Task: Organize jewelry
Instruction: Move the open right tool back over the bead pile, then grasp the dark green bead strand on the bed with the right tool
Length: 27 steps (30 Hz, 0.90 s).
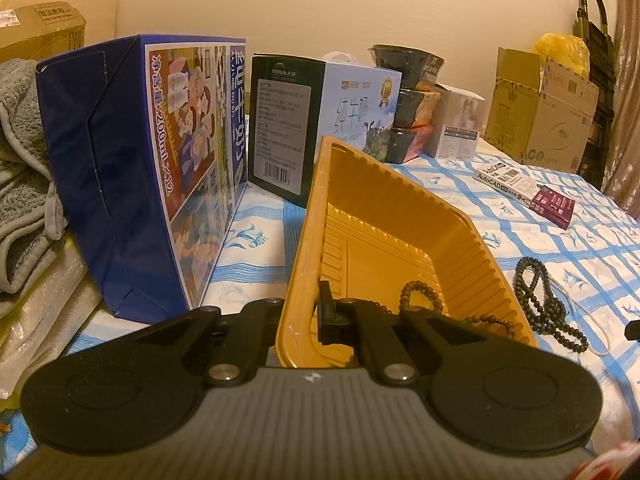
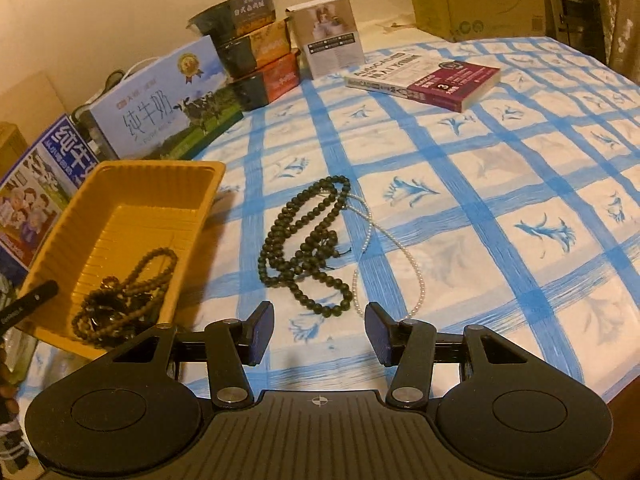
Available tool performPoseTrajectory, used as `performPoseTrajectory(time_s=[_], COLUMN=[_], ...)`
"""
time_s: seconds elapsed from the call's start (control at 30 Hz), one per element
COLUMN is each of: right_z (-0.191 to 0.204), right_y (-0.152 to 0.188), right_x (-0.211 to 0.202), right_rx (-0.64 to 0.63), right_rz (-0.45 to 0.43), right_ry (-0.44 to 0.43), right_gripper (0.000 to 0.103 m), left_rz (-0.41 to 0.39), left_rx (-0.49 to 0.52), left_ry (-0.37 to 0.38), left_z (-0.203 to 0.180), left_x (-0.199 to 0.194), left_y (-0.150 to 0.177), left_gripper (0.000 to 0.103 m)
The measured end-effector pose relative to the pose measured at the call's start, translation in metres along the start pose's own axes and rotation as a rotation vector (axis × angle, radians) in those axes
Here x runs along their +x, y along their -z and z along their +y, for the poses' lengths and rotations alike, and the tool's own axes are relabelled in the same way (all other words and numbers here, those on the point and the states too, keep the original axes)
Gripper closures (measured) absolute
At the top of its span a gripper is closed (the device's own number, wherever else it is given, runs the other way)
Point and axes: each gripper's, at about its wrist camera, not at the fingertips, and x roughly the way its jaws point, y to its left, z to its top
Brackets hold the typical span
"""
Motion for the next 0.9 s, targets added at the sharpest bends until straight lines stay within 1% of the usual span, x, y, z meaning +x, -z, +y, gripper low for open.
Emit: performPoseTrajectory(time_s=[0.33,0.5,0.67,0.9], right_z=[0.011,0.022,0.032,0.048], right_y=[0.003,-0.001,-0.009,-0.015], right_x=[0.022,0.039,0.058,0.089], right_rx=[-0.106,-0.18,-0.237,-0.335], right_rz=[0.032,0.018,0.004,0.015], right_ry=[0.012,0.014,-0.005,-0.018], right_gripper=[0.052,0.052,0.053,0.053], left_rz=[0.003,0.005,0.008,0.016], left_rx=[-0.001,-0.001,0.0,0.004], left_ry=[-0.001,-0.001,-0.003,-0.006], left_z=[0.0,0.0,0.002,0.002], left_x=[0.0,0.001,0.002,0.003], left_y=[0.001,0.002,0.001,0.001], left_gripper=[0.098,0.098,0.098,0.098])
